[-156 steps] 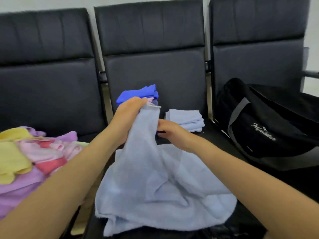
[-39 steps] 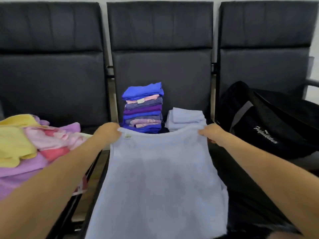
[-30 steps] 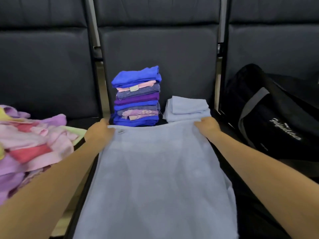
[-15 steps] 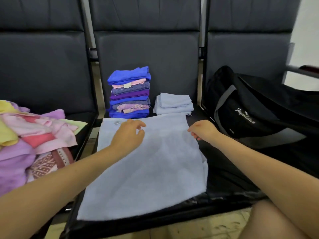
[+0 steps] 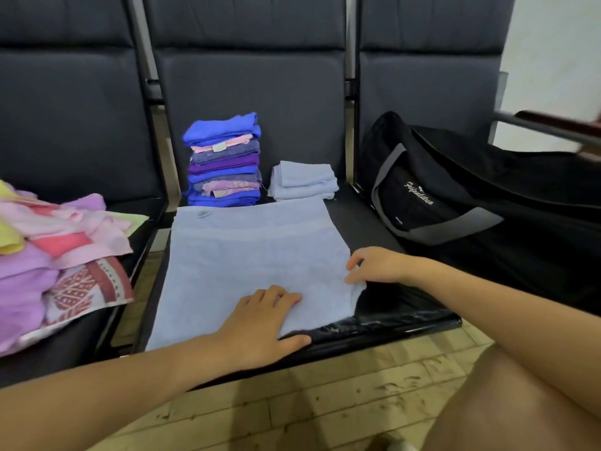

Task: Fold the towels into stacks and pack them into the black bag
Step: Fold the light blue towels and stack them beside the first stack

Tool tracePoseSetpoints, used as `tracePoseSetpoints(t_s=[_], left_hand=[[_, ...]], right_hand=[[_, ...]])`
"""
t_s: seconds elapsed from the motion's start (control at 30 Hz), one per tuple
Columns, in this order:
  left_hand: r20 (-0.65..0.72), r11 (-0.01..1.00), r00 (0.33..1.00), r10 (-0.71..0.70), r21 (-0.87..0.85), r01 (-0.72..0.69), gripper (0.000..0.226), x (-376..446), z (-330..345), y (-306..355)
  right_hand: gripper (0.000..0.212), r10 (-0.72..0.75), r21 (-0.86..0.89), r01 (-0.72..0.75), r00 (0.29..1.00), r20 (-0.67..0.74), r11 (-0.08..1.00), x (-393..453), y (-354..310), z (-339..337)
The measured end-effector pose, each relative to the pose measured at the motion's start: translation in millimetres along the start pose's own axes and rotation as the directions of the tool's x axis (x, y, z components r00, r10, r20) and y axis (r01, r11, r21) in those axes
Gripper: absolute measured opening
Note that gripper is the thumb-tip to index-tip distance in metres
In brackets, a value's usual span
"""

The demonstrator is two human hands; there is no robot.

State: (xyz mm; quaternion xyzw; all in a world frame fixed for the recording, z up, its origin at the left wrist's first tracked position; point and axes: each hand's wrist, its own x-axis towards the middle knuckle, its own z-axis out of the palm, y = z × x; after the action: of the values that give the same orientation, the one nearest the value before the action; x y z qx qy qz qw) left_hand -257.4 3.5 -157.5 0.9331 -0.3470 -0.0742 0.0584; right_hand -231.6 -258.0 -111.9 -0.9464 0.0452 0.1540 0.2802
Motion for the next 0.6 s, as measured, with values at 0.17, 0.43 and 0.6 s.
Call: tracePoseSetpoints(t_s=[0.17,0.43,0.6], left_hand=[[-0.07,0.999,0.997,-0.018,-0.035,0.016,0.104,4,3,-1],[-0.096,1.0,0.995,-0.012,-0.028,0.009,0.108,6,6,-3],[-0.108,0.999,0.994,-0.028,-0.03,0.025,0.117,7,7,-4]], right_hand=[[0.022,-0.027,0.205,-0.01,0.984,0.175,0.979,-15,10,-13],[0.018,-0.14,0.026,0.138,0.988,0.059,0.99,-32,30,-17],[0.025,-0.221,0.077,0.232,0.966,-0.133,0.97,-38,33,-18]])
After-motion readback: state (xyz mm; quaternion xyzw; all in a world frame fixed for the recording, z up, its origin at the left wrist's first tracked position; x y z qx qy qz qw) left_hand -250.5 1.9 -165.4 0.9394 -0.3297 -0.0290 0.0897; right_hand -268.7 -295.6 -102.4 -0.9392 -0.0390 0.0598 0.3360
